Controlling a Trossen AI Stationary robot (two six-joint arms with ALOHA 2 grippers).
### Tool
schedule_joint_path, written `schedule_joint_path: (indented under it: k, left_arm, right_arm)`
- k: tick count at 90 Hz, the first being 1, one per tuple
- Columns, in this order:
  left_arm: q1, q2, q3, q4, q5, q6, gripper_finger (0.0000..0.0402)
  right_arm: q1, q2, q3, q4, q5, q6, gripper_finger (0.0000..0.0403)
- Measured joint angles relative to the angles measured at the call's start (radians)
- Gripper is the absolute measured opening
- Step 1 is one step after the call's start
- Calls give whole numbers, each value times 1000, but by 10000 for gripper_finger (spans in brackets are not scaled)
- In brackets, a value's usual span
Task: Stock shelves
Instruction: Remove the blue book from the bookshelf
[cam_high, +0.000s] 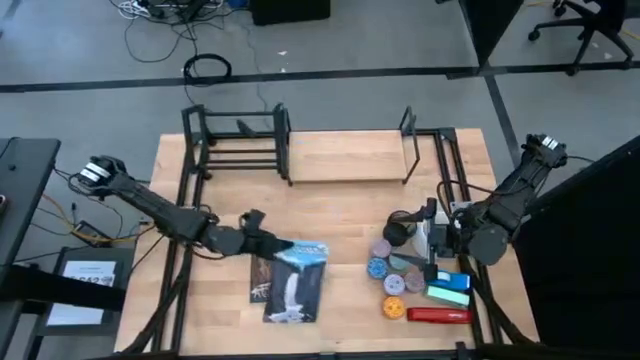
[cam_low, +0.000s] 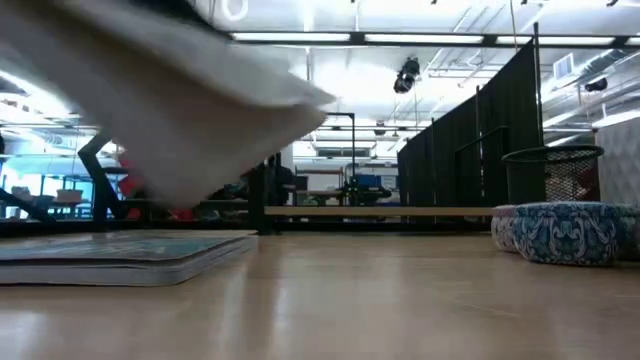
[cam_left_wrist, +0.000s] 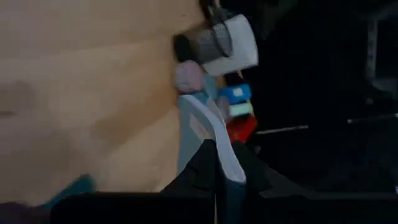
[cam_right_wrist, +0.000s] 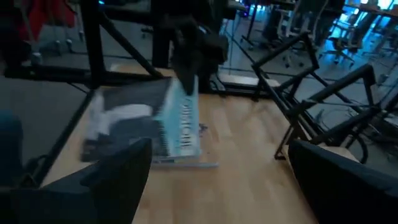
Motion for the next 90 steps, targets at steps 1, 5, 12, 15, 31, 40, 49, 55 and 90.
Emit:
schedule_joint_path:
  k: [1, 5, 12, 15, 31, 40, 49, 55, 90]
  left_arm:
    - [0, -6, -13, 1, -1, -7, 0]
    - [0, -25, -62, -1, -4, -34, 0]
    - [3, -52, -143, -10, -4, -72, 0]
    - [4, -57, -171, -7, -6, -85, 0]
    - [5, -60, -263, -14, -17, -104, 0]
    - [5, -61, -266, -65, -45, -104, 0]
    - [4, -61, -261, -71, -64, -100, 0]
    - [-2, -61, -242, -82, -66, -93, 0]
    - [-5, -129, -133, -482, -109, -151, 0]
  right_arm:
    - [0, 0, 0, 1, 0, 0, 346]
    - [-2, 0, 0, 9, 1, 0, 346]
    - [-12, 0, 0, 22, 0, 0, 346]
    - [-16, 0, 0, 26, 0, 0, 346]
    - [-37, 0, 0, 56, 0, 2, 346]
    - [-50, 0, 0, 78, 0, 1, 346]
    - [-66, 0, 0, 84, -1, 1, 346]
    - [-75, 0, 0, 93, -6, 7, 346]
    - [-113, 0, 0, 149, -80, 9, 346]
